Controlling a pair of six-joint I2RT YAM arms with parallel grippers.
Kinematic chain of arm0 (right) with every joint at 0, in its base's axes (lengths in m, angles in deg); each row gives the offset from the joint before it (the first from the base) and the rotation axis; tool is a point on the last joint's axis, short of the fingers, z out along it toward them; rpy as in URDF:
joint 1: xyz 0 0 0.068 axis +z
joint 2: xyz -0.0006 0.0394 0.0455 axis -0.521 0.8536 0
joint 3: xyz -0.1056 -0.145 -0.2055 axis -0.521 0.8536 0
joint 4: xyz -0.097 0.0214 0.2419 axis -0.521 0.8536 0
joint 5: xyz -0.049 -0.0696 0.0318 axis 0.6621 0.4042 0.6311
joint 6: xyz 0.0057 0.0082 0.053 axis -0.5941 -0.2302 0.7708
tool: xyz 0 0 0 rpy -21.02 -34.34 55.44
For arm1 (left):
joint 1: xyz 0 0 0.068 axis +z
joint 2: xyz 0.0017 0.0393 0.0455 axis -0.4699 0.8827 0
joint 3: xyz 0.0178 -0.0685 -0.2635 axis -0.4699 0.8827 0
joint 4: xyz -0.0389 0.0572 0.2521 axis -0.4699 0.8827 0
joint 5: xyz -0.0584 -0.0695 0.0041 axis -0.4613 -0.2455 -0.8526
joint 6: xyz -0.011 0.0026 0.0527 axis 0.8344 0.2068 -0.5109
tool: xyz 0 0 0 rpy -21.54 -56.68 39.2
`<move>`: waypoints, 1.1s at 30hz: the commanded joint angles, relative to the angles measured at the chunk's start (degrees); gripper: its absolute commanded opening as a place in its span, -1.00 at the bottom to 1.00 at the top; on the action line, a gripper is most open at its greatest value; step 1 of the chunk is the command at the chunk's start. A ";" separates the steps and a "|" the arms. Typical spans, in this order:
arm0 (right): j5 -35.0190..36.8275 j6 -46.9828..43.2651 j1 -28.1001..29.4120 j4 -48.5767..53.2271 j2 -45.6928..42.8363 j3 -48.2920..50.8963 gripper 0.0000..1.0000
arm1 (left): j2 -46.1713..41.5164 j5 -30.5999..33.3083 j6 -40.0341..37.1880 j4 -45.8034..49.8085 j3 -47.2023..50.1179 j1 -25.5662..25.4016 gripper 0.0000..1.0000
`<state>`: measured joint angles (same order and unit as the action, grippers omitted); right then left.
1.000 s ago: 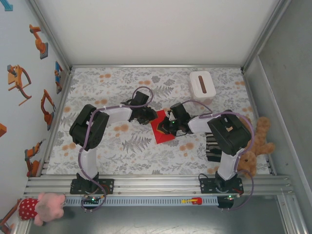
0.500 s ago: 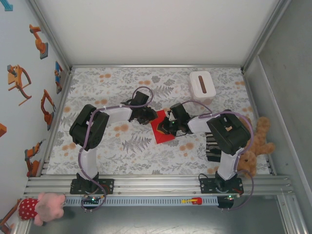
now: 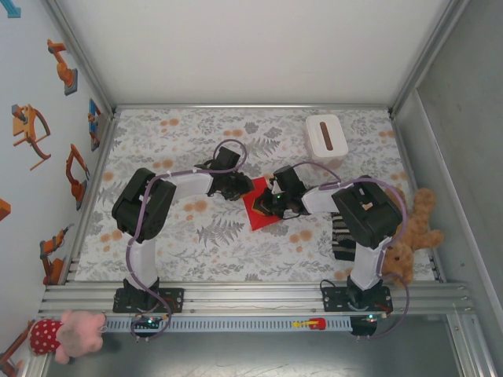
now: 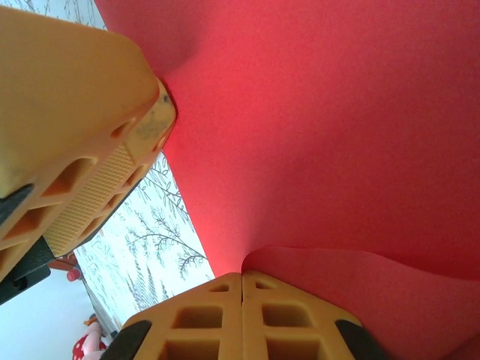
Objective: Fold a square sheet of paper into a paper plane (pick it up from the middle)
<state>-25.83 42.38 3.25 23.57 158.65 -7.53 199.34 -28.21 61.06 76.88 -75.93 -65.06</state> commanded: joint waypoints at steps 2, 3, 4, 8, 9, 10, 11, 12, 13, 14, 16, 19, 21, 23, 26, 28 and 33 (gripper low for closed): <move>0.28 0.51 0.41 0.02 0.77 -1.39 -1.00 | 1.78 -0.07 -1.08 4.37 -0.24 -0.03 -0.41; 0.32 0.49 0.46 0.16 0.76 -1.35 -1.00 | 1.84 -0.07 -1.10 4.42 -0.24 0.03 -0.42; 0.33 0.41 0.40 0.25 0.78 -1.39 -1.00 | 1.89 -0.13 -1.04 4.43 -0.28 -0.01 -0.41; 0.32 0.30 0.44 0.47 0.77 -1.44 -1.00 | 1.86 -0.11 -1.13 4.42 -0.28 0.08 -0.41; 0.40 0.32 0.41 0.67 0.69 -1.48 -1.00 | 1.86 -0.08 -1.15 4.43 -0.24 0.10 -0.41; 0.41 0.22 0.42 0.85 0.76 -1.48 -1.00 | 1.86 -0.07 -1.15 4.43 -0.24 0.10 -0.41; 0.41 0.22 0.41 0.87 0.76 -1.47 -1.00 | 1.86 -0.13 -1.17 4.43 -0.24 0.08 -0.41; 0.41 0.23 0.41 0.94 0.83 -1.48 -1.00 | 1.89 -0.14 -1.11 4.43 -0.24 0.05 -0.41; 0.41 0.22 0.41 1.12 0.84 -1.46 -1.00 | 1.82 -0.09 -1.11 4.45 -0.24 0.10 -0.41; 0.41 0.23 0.41 1.13 0.84 -1.46 -1.00 | 1.83 -0.12 -1.17 4.48 -0.24 0.12 -0.41; 0.54 0.23 0.42 1.46 0.93 -1.52 -1.00 | 1.77 -0.09 -1.15 4.50 -0.24 0.12 -0.41; 0.91 0.05 0.41 2.24 0.75 -1.51 -1.00 | 1.80 -0.12 -1.16 4.55 -0.24 0.04 -0.42; 1.03 -0.03 0.42 2.65 0.62 -1.61 -1.00 | 1.80 0.05 -1.14 4.70 -0.24 0.08 -0.41; 1.18 -0.08 0.41 2.80 0.49 -1.57 -1.00 | 1.78 0.12 -1.18 4.80 -0.24 0.11 -0.41; 1.12 -0.14 0.41 2.80 0.79 -1.64 -1.00 | 1.93 0.10 -1.15 4.72 -0.45 0.07 -0.42; 0.81 -0.03 0.41 2.76 1.21 -1.71 -1.00 | 1.95 -0.09 -1.15 4.79 -0.78 0.13 -0.41; 0.95 0.05 0.41 3.56 1.74 -1.90 -1.00 | 1.01 -0.67 -2.16 6.19 -3.93 0.65 -0.41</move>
<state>-25.80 42.36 3.25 24.93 158.85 -8.19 199.72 -28.34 60.77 79.21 -77.55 -64.86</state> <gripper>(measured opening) 0.049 0.293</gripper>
